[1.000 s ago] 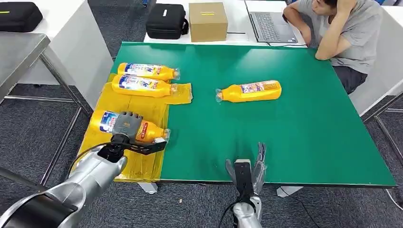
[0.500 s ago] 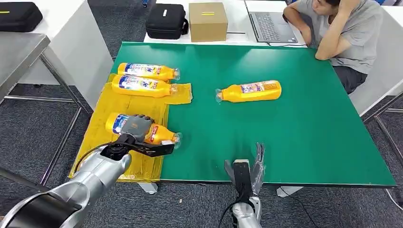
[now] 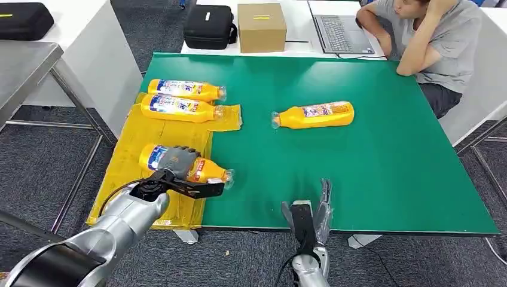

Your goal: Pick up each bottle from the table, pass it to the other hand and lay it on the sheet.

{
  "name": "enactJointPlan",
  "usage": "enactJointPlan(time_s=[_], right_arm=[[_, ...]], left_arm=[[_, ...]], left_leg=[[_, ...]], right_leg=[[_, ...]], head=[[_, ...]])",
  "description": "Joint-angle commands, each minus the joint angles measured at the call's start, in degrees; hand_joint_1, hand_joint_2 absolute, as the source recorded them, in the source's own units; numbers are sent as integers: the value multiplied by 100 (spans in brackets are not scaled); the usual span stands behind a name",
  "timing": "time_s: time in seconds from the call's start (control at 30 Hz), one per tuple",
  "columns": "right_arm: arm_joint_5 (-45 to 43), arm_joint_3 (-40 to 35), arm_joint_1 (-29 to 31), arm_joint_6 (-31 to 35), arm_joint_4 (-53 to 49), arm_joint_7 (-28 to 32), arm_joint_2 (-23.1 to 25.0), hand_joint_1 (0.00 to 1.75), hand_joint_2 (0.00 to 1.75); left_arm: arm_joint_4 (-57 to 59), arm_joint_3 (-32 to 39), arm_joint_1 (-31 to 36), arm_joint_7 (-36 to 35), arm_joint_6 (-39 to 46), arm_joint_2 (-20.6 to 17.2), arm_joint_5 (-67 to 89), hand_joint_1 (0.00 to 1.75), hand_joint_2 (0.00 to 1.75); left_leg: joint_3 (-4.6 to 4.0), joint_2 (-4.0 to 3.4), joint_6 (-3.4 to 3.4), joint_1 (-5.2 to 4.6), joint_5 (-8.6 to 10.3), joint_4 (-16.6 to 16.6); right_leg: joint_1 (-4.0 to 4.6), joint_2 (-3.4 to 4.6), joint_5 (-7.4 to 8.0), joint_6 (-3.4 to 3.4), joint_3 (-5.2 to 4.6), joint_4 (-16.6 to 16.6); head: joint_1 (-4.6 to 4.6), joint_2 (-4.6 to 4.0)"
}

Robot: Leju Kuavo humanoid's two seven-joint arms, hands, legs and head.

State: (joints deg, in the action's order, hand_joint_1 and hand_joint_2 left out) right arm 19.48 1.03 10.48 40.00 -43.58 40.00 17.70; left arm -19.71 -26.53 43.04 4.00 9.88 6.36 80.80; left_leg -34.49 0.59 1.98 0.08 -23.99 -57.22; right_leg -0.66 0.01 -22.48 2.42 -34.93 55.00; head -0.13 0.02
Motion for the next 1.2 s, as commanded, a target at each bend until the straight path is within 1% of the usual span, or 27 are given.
enactJointPlan(time_s=[0.03,0.07,0.1,0.13,0.3,0.33,0.43,0.57,0.67,0.7,0.73,0.77,0.83,0.87,0.93,0.97,1.0,1.03,1.07,1.1,1.2], right_arm=[[124,155,171,0,250,0,-115,0,175],[152,178,169,0,240,0,-109,0,175],[124,190,180,0,244,0,-104,0,175],[106,191,186,0,251,0,-104,0,175],[106,191,186,0,251,0,-104,0,175],[106,191,186,0,251,0,-104,0,175],[106,191,186,0,251,0,-104,0,175],[106,191,186,0,251,0,-104,0,175],[79,153,250,0,312,0,-114,0,175],[73,126,264,0,337,0,-121,0,175],[69,118,267,0,344,0,-124,0,175],[71,119,274,0,349,0,-137,0,175],[71,123,275,0,347,0,-141,0,175],[57,106,267,0,335,0,-143,0,175],[28,67,264,0,341,0,-137,0,175],[2,35,256,0,330,0,-153,0,175],[47,75,247,0,305,0,-143,0,175],[52,89,245,0,298,0,-139,0,175],[70,115,238,0,279,0,-131,0,175],[89,136,231,0,259,0,-120,0,175],[145,243,225,0,252,0,-108,0,175]], left_arm=[[230,383,81,300,33,174,-278,40,175],[226,387,80,300,58,183,-282,16,175],[220,401,78,309,105,197,-299,10,175],[204,387,73,292,169,199,-281,0,175],[204,387,73,292,169,199,-281,0,175],[204,387,73,292,169,199,-281,0,175],[204,387,73,292,169,199,-281,0,175],[204,387,73,292,169,199,-281,0,175],[234,401,109,501,68,272,-351,0,175],[234,385,119,556,36,285,-350,0,0],[230,382,123,579,27,292,-353,0,0],[199,383,123,656,34,295,-376,0,0],[189,375,130,670,15,295,-378,0,0],[170,353,124,677,21,276,-361,0,0],[169,322,116,687,8,257,-333,0,0],[131,281,106,706,-9,242,-305,0,0],[76,250,86,697,72,233,-280,0,0],[46,222,75,687,130,231,-253,0,0],[-15,137,58,648,250,227,-165,0,0],[-92,39,46,617,383,235,-68,0,0],[-352,-129,-37,666,504,295,32,0,0]], left_leg=[[24,-4,-8,3,-12,2],[22,-6,-8,2,-11,1],[17,-5,-7,2,-9,1],[24,-8,-9,2,-13,0],[14,-7,-7,2,-9,0],[24,-7,-10,3,-15,-3],[7,-5,-5,1,-4,2],[18,-10,-8,3,-11,-2],[18,-7,-9,3,-11,-1],[21,-9,-10,3,-15,-5],[31,-11,-13,4,-20,-6],[13,-9,-7,2,-10,-1],[26,-13,-11,3,-19,-7],[15,-11,-8,3,-11,-2],[28,-12,-12,2,-18,-4],[20,-9,-11,5,-15,-5],[6,-8,-6,3,-6,-1],[17,-11,-9,3,-12,-2],[7,-8,-6,2,-6,0],[16,-10,-9,3,-11,-2],[10,-3,-7,2,-8,-2]], right_leg=[[4,-1,-11,-7,25,-2],[3,2,-10,-7,22,-1],[3,2,-8,-6,17,-1],[3,3,-12,-8,22,0],[4,3,-8,-6,12,-1],[4,1,-15,-8,23,3],[2,2,-4,-4,6,-2],[4,4,-10,-7,16,1],[4,1,-10,-8,17,1],[4,3,-13,-9,19,4],[5,3,-19,-11,28,6],[3,4,-8,-6,12,1],[5,6,-17,-10,24,6],[4,5,-9,-7,14,1],[4,4,-18,-11,25,6],[6,3,-14,-10,20,4],[4,5,-4,-5,5,-1],[4,5,-10,-8,16,2],[3,4,-5,-5,6,-1],[4,5,-10,-8,14,2],[3,-1,-9,-6,10,2]], head=[[0,0],[0,0],[0,0],[0,0],[0,0],[0,0],[0,0],[0,0],[0,0],[-2,0],[0,0],[0,0],[0,0],[0,0],[0,0],[0,-2],[-2,0],[0,0],[0,0],[-2,0],[0,0]])
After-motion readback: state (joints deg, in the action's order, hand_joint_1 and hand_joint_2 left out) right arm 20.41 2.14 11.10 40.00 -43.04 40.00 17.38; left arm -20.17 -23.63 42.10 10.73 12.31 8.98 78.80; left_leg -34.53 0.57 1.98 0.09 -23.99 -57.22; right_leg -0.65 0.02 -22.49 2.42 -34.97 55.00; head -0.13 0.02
